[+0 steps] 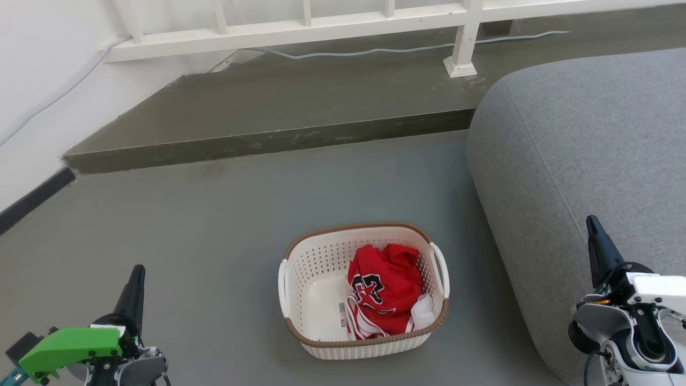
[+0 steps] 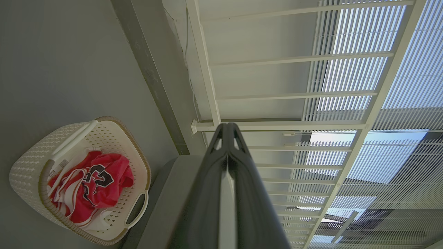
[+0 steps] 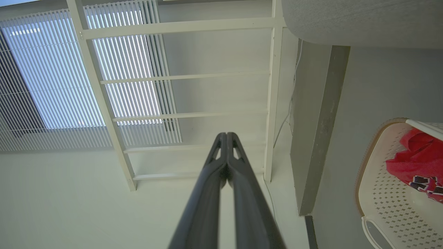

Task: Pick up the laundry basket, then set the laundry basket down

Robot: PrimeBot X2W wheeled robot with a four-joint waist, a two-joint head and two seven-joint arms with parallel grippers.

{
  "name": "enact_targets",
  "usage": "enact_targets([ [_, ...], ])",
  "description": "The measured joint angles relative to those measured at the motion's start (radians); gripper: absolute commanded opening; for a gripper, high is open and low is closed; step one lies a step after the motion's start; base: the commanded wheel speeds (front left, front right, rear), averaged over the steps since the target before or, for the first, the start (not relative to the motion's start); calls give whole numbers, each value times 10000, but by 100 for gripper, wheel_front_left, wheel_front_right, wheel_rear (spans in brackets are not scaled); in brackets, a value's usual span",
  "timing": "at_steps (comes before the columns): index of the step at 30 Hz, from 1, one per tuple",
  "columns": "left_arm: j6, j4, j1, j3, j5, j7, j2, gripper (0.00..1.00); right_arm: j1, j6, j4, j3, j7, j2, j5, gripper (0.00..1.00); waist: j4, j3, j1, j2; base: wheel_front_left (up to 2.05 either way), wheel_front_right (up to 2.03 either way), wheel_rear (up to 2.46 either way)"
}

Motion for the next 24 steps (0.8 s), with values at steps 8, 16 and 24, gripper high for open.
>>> enact_targets([
  [8,0,-6,0,15,0,0,-17,0,0,0,-2,-10,0,6,0,0,0,1,0,0,0,0,0],
  [16,-2,-10,0,40,0,44,-23,0,0,0,-4,-21,12,8,0,0,0,1,0,0,0,0,0],
  [24,-2,-15,-1,48,2,77,-25,0,0,0,-6,-31,12,12,0,0,0,2,0,0,0,0,0],
])
